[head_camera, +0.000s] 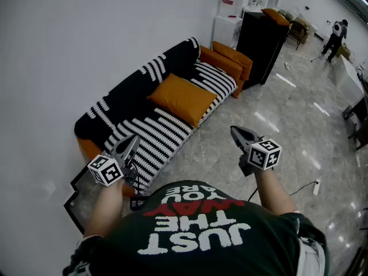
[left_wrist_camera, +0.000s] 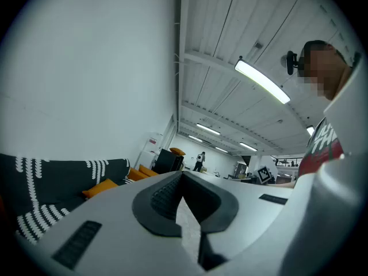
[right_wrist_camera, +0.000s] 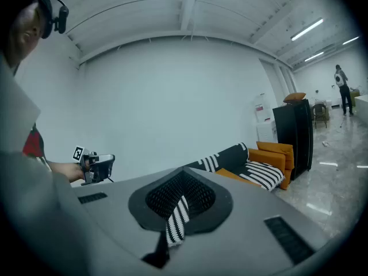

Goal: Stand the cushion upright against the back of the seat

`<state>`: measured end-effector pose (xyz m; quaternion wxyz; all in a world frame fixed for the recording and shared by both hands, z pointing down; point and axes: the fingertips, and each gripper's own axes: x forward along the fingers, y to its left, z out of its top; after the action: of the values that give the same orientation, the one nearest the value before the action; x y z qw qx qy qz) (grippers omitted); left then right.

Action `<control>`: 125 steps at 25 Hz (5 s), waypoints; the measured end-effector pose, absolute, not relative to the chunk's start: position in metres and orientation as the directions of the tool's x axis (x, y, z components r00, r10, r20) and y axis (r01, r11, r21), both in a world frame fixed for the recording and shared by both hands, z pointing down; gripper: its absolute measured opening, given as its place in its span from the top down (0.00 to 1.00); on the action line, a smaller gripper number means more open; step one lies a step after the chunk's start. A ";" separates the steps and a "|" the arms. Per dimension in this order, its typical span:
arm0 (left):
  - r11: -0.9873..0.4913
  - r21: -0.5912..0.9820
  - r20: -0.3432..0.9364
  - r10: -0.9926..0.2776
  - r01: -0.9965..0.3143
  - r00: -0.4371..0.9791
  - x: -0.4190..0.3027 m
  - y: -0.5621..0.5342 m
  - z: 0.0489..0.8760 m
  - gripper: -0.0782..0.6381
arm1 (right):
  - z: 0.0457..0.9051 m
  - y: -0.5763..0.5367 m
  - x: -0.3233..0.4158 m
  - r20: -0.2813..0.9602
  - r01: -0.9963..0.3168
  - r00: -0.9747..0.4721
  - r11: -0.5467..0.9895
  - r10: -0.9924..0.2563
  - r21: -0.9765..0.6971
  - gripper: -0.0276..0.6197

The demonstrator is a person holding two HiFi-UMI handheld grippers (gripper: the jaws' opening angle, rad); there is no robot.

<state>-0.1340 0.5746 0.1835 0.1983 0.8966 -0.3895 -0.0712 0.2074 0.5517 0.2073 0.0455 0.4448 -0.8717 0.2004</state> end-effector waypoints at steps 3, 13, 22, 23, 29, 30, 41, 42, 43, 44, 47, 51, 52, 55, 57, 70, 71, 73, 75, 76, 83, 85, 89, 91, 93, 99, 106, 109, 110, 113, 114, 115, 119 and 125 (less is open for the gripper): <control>-0.626 0.403 0.025 -0.721 -0.667 0.692 -0.130 0.574 0.184 0.88 | 0.207 0.550 0.209 0.252 -0.788 -0.605 0.524 -0.755 -0.322 0.92; -0.635 0.394 0.042 -0.710 -0.665 0.703 -0.113 0.576 0.182 0.88 | 0.209 0.551 0.219 0.259 -0.787 -0.609 0.534 -0.749 -0.308 0.92; -0.638 0.382 0.044 -0.710 -0.668 0.703 -0.072 0.575 0.177 0.88 | 0.204 0.549 0.251 0.232 -0.769 -0.627 0.544 -0.743 -0.337 0.92; -0.639 0.381 0.043 -0.709 -0.668 0.703 -0.065 0.575 0.178 0.88 | 0.204 0.551 0.256 0.229 -0.766 -0.630 0.547 -0.742 -0.337 0.92; -0.647 0.375 0.045 -0.703 -0.664 0.710 -0.015 0.581 0.177 0.88 | 0.208 0.564 0.300 0.225 -0.757 -0.641 0.557 -0.734 -0.341 0.92; -0.649 0.375 0.045 -0.701 -0.662 0.712 -0.007 0.580 0.177 0.88 | 0.209 0.564 0.308 0.225 -0.758 -0.639 0.554 -0.735 -0.343 0.92; -0.665 0.373 0.047 -0.684 -0.648 0.728 0.022 0.540 0.177 0.88 | 0.220 0.528 0.332 0.233 -0.764 -0.632 0.543 -0.739 -0.349 0.92; -0.662 0.380 0.049 -0.683 -0.646 0.728 0.019 0.532 0.180 0.88 | 0.221 0.521 0.329 0.239 -0.764 -0.633 0.543 -0.736 -0.348 0.92; -0.661 0.387 0.050 -0.682 -0.643 0.730 0.016 0.523 0.183 0.88 | 0.223 0.514 0.325 0.247 -0.765 -0.633 0.543 -0.734 -0.347 0.92; -0.661 0.393 0.050 -0.679 -0.639 0.732 0.013 0.513 0.187 0.88 | 0.226 0.506 0.321 0.255 -0.767 -0.631 0.541 -0.733 -0.344 0.92; -0.668 0.411 0.043 -0.666 -0.621 0.745 0.001 0.475 0.201 0.88 | 0.235 0.474 0.309 0.282 -0.780 -0.618 0.529 -0.734 -0.334 0.92; -0.692 0.438 0.027 -0.628 -0.574 0.777 -0.025 0.401 0.225 0.88 | 0.251 0.411 0.282 0.316 -0.803 -0.590 0.502 -0.743 -0.320 0.92; -0.702 0.441 0.020 -0.615 -0.559 0.788 -0.032 0.378 0.229 0.88 | 0.252 0.390 0.275 0.320 -0.811 -0.580 0.493 -0.749 -0.316 0.92; -0.719 0.459 0.027 -0.576 -0.523 0.817 -0.052 0.310 0.239 0.88 | 0.257 0.328 0.249 0.341 -0.830 -0.548 0.446 -0.764 -0.335 0.92; -0.723 0.471 0.040 -0.554 -0.505 0.832 -0.067 0.271 0.242 0.88 | 0.258 0.291 0.228 0.367 -0.835 -0.542 0.435 -0.756 -0.338 0.92; -0.671 0.529 0.092 -0.563 -0.520 0.821 -0.116 0.119 0.283 0.88 | 0.297 0.129 0.162 0.502 -0.815 -0.577 0.490 -0.644 -0.309 0.75; -0.662 0.530 0.102 -0.571 -0.531 0.814 -0.113 0.114 0.287 0.88 | 0.303 0.120 0.163 0.509 -0.807 -0.588 0.501 -0.629 -0.314 0.74; -0.630 0.537 0.123 -0.600 -0.561 0.791 -0.106 0.104 0.297 0.88 | 0.319 0.101 0.168 0.524 -0.781 -0.618 0.535 -0.586 -0.322 0.72; -0.592 0.541 0.139 -0.638 -0.598 0.757 -0.095 0.094 0.304 0.88 | 0.337 0.080 0.173 0.539 -0.742 -0.654 0.588 -0.530 -0.323 0.70; -0.577 0.538 0.145 -0.655 -0.615 0.741 -0.089 0.088 0.306 0.88 | 0.346 0.069 0.175 0.547 -0.719 -0.672 0.616 -0.499 -0.322 0.67; -0.458 0.564 0.192 -0.736 -0.687 0.649 -0.066 0.052 0.330 0.88 | 0.413 -0.011 0.154 0.625 -0.562 -0.733 0.757 -0.269 -0.333 0.49; -0.443 0.562 0.216 -0.737 -0.699 0.641 -0.068 0.047 0.346 0.88 | 0.440 -0.024 0.136 0.659 -0.543 -0.715 0.779 -0.232 -0.314 0.45; -0.435 0.564 0.251 -0.719 -0.702 0.648 -0.081 0.035 0.389 0.88 | 0.506 -0.036 0.095 0.742 -0.513 -0.649 0.816 -0.167 -0.265 0.39; -0.436 0.574 0.258 -0.707 -0.693 0.658 -0.089 0.031 0.413 0.88 | 0.548 -0.036 0.076 0.788 -0.505 -0.603 0.826 -0.128 -0.252 0.36; -0.429 0.592 0.267 -0.693 -0.682 0.669 -0.097 0.034 0.438 0.88 | 0.591 -0.032 0.060 0.830 -0.507 -0.550 0.827 -0.093 -0.244 0.33; -0.405 0.635 0.290 -0.664 -0.658 0.689 -0.119 0.057 0.499 0.88 | 0.711 -0.020 0.031 0.935 -0.504 -0.355 0.846 -0.020 -0.173 0.24; -0.346 0.679 0.295 -0.679 -0.648 0.672 -0.156 0.090 0.538 0.88 | 0.789 -0.023 0.014 0.981 -0.522 -0.194 0.844 0.024 -0.124 0.12; -0.308 0.703 0.309 -0.680 -0.641 0.665 -0.168 0.105 0.551 0.88 | 0.809 -0.021 0.007 0.985 -0.524 -0.150 0.839 0.080 -0.148 0.12; -0.300 0.710 0.310 -0.679 -0.637 0.665 -0.168 0.107 0.558 0.88 | 0.816 -0.024 0.008 0.986 -0.524 -0.138 0.838 0.090 -0.150 0.12; -0.284 0.724 0.319 -0.669 -0.629 0.671 -0.148 0.099 0.581 0.88 | 0.838 -0.041 0.026 0.991 -0.526 -0.109 0.841 0.082 -0.128 0.12; -0.278 0.729 0.322 -0.668 -0.626 0.671 -0.138 0.094 0.588 0.88 | 0.846 -0.047 0.035 0.991 -0.526 -0.102 0.842 0.081 -0.123 0.13; -0.271 0.734 0.321 -0.669 -0.623 0.670 -0.131 0.090 0.594 0.88 | 0.852 -0.051 0.043 0.992 -0.526 -0.098 0.842 0.083 -0.123 0.13; -0.263 0.747 0.304 -0.681 -0.611 0.666 -0.129 0.089 0.596 0.88 | 0.852 -0.052 0.039 0.988 -0.525 -0.118 0.838 0.102 -0.149 0.22; -0.273 0.740 0.309 -0.674 -0.614 0.672 -0.125 0.090 0.578 0.88 | 0.819 -0.049 0.031 0.966 -0.528 -0.229 0.819 0.117 -0.224 0.64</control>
<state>-0.1252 0.0902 0.5777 0.4474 0.7973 -0.4039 -0.0331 0.0312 -0.0489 0.8192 0.6050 0.1394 -0.7373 0.2664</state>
